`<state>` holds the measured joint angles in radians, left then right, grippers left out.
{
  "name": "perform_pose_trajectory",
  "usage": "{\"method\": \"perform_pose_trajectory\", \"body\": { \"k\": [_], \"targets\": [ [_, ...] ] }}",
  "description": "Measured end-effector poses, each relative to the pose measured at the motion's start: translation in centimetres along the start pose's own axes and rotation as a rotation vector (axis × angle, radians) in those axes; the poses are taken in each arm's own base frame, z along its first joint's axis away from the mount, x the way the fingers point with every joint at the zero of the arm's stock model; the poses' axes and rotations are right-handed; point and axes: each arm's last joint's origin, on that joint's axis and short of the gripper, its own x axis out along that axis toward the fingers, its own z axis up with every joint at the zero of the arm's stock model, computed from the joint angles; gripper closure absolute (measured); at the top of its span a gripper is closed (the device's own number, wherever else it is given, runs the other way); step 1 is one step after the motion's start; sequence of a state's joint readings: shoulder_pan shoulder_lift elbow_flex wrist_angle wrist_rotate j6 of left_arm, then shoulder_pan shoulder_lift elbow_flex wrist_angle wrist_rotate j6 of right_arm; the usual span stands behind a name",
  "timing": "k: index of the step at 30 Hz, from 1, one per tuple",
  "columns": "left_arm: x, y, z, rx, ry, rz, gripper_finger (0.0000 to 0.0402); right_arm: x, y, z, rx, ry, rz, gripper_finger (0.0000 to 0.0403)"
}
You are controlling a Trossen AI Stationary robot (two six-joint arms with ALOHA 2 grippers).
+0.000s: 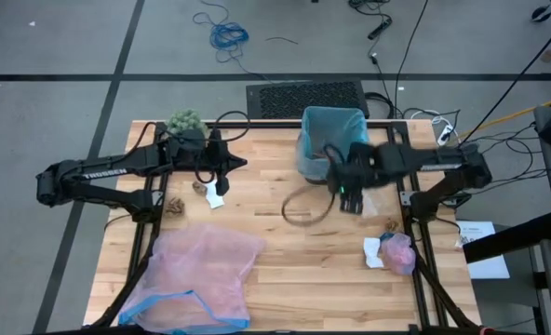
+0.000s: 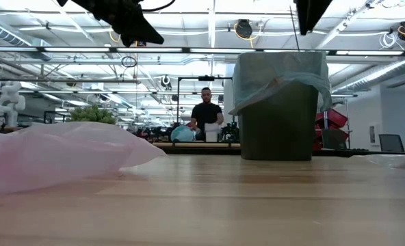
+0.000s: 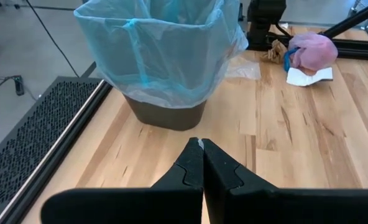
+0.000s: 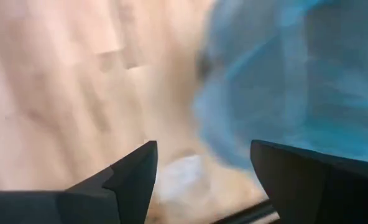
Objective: Place trash/remove bag and relplace
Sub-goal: Put the transparent plastic into the trash bin
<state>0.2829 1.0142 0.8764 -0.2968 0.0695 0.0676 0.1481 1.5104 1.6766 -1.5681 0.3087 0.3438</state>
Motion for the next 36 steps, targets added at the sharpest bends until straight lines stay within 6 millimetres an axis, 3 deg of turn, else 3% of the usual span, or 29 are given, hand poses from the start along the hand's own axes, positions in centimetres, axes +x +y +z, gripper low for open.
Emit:
{"method": "perform_pose_trajectory", "body": {
  "k": [7, 11, 18, 27, 36],
  "targets": [
    [0.0, 0.0, -0.1, -0.001, 0.012, -0.001, 0.0402, -1.1, 5.0, -1.6, 0.093, -0.015, 0.051, 0.0156],
    [0.0, 0.0, -0.3, 0.014, 0.033, -0.002, 0.0402, 0.0, 6.9, -3.1, 0.162, 0.028, 0.032, 0.0156],
    [0.0, 0.0, -0.4, 0.023, 0.045, -0.003, 0.0402, 6.0, 8.6, -6.6, 0.168, 0.253, -0.087, 0.0156],
    [0.0, 0.0, -0.6, 0.022, 0.060, -0.005, 0.0402, 13.6, 8.9, -10.7, 0.209, 0.327, -0.194, 0.0156],
    [0.0, 0.0, -0.6, 0.015, 0.061, -0.005, 0.0401, 17.7, 8.1, -13.9, 0.184, 0.361, -0.251, 0.0156]
  ]
}}
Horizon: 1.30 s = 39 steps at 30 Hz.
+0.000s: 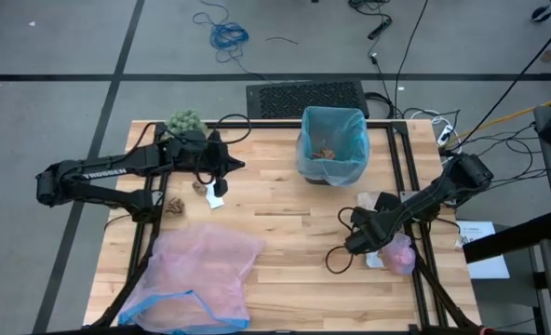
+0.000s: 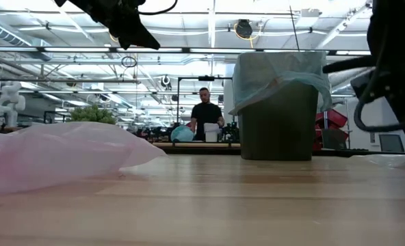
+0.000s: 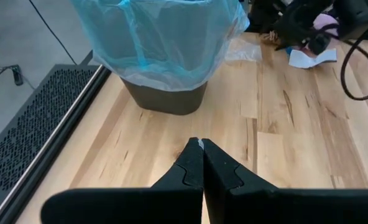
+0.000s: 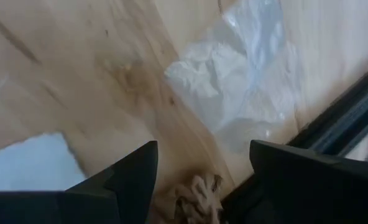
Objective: Place trash/remove bag and relplace
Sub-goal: Put the transparent plastic into the trash bin
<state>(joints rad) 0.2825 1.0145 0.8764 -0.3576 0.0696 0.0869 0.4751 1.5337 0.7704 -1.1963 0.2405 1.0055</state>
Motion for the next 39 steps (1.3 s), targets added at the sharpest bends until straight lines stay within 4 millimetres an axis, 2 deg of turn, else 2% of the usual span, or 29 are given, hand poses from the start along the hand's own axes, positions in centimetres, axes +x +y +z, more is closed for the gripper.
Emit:
{"method": "perform_pose_trajectory", "body": {
  "k": [4, 9, 14, 19, 22, 25, 32, 34, 36, 39],
  "targets": [
    [0.0, 0.0, 0.0, 0.000, 0.000, 0.000, 0.0401, 1.2, 0.0, -0.1, 0.005, -0.028, 0.004, 0.0164],
    [0.0, 0.0, 0.0, -0.001, 0.000, 0.000, 0.0402, 2.7, -0.3, 0.1, 0.024, -0.040, 0.018, 0.0212],
    [0.0, 0.0, 0.0, -0.002, 0.001, 0.000, 0.0401, 3.4, -0.9, 0.7, 0.061, -0.049, -0.005, 0.0281],
    [0.0, 0.0, 0.0, -0.002, 0.003, 0.000, 0.0401, 3.6, -1.3, 1.3, 0.077, -0.065, -0.031, 0.0386],
    [0.0, 0.0, 0.0, -0.003, 0.004, 0.000, 0.0401, 2.5, -1.1, 1.8, 0.081, -0.067, -0.010, 0.0398],
    [0.0, 0.0, -0.1, -0.004, 0.015, -0.001, 0.0401, 0.3, -1.0, 2.5, 0.081, -0.069, 0.003, 0.0402],
    [0.0, 0.0, -0.2, -0.004, 0.022, -0.002, 0.0401, -7.3, -1.2, 5.0, 0.058, -0.144, 0.126, 0.0403],
    [0.0, 0.0, -0.2, -0.004, 0.021, -0.002, 0.0401, -9.0, -1.3, 5.5, 0.060, -0.189, 0.168, 0.0403],
    [0.0, 0.0, -0.2, -0.004, 0.022, -0.002, 0.0401, -9.4, -1.4, 5.7, 0.059, -0.211, 0.167, 0.0402],
    [0.0, 0.0, -0.3, -0.004, 0.032, -0.002, 0.0401, -8.3, -1.5, 5.1, 0.045, -0.165, 0.114, 0.0385]
  ]
}}
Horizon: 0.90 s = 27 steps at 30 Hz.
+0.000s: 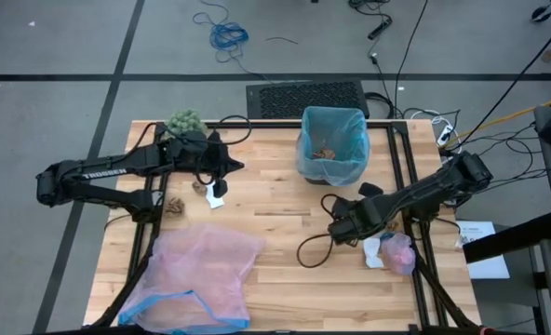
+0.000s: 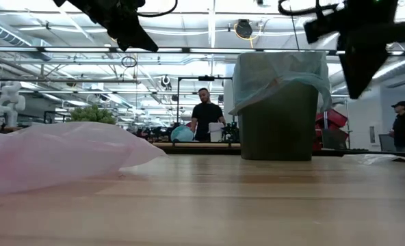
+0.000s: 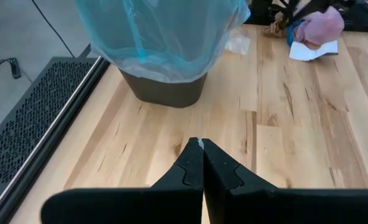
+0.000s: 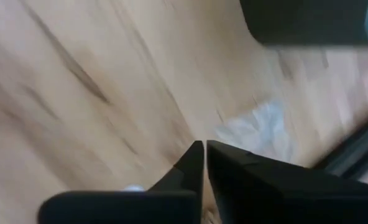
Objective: Place trash/remove bag and relplace
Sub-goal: Put the transparent plastic into the trash bin
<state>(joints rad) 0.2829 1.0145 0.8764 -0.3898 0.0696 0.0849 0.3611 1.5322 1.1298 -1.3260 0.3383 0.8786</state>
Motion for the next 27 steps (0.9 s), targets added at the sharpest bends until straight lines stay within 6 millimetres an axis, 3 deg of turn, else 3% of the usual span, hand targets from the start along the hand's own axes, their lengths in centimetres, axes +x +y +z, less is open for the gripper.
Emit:
{"method": "perform_pose_trajectory", "body": {
  "k": [10, 16, 19, 22, 27],
  "targets": [
    [0.0, 0.0, -0.2, -0.001, 0.022, -0.002, 0.0402, 7.5, -0.6, -4.4, -0.027, 0.134, -0.129, 0.0223],
    [0.0, 0.0, -0.2, -0.001, 0.022, -0.002, 0.0402, 10.6, -1.5, -6.1, -0.007, 0.094, -0.203, 0.0181],
    [0.0, 0.0, -0.2, -0.002, 0.022, 0.009, 0.0401, 11.5, -2.2, -6.5, 0.009, 0.064, -0.268, 0.0190],
    [0.0, 0.0, -0.2, -0.002, 0.022, 0.017, 0.0401, 12.4, -2.8, -6.7, 0.032, 0.058, -0.281, 0.0226],
    [0.0, 0.0, -0.2, -0.004, 0.022, 0.016, 0.0401, 13.1, -3.0, -6.4, 0.060, 0.061, -0.256, 0.0375]
  ]
}}
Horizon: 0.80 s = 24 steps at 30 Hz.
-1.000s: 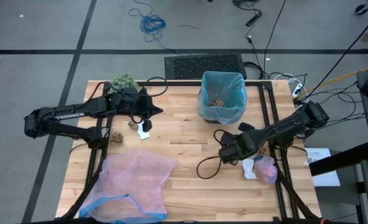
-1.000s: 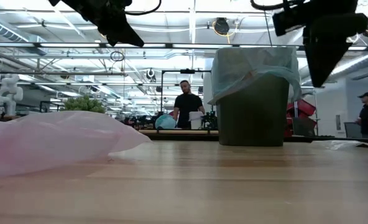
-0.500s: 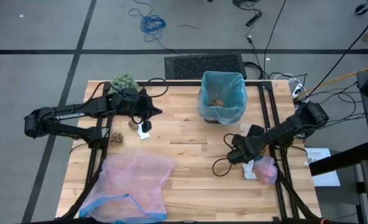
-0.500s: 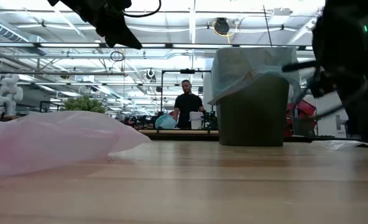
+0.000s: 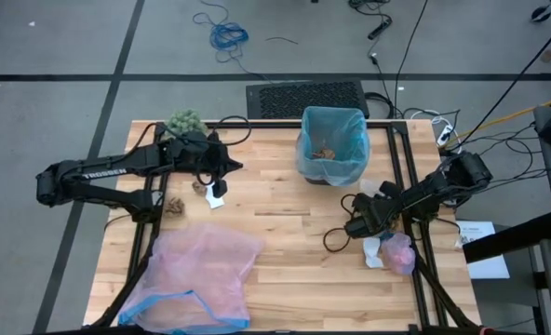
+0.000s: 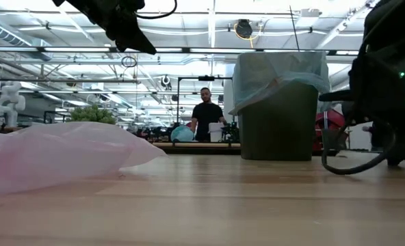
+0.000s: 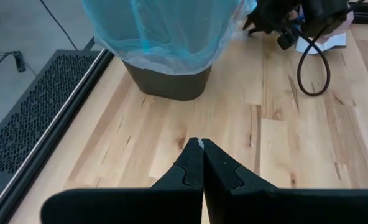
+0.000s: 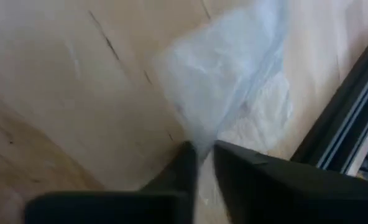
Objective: Place trash/remove bag and relplace
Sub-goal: Put the transparent plastic into the trash bin
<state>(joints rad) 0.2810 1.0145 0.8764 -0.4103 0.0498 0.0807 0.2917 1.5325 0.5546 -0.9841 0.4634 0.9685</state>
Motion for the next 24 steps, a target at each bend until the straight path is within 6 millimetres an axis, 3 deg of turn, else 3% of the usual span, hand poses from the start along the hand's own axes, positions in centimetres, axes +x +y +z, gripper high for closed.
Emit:
{"method": "perform_pose_trajectory", "body": {
  "k": [3, 6, 15, 19, 24],
  "targets": [
    [0.0, 0.0, 0.0, -0.002, -0.001, 0.000, 0.0401, -0.7, 0.2, 0.5, 0.000, 0.028, 0.039, 0.0397],
    [0.0, 0.0, 0.0, -0.015, 0.000, 0.001, 0.0401, -2.9, 0.7, 1.4, -0.013, 0.073, 0.112, 0.0401],
    [0.0, 0.0, 0.0, -0.015, -0.001, 0.001, 0.0402, -14.1, 2.0, 5.9, -0.209, -0.069, 0.547, 0.0403],
    [0.0, 0.0, 0.0, -0.014, -0.002, 0.002, 0.0401, -19.1, 0.4, 8.3, -0.202, -0.269, 0.608, 0.0403],
    [0.0, 0.0, 0.0, -0.014, -0.002, 0.002, 0.0401, -24.4, -3.9, 10.7, -0.117, -0.553, 0.472, 0.0403]
  ]
}}
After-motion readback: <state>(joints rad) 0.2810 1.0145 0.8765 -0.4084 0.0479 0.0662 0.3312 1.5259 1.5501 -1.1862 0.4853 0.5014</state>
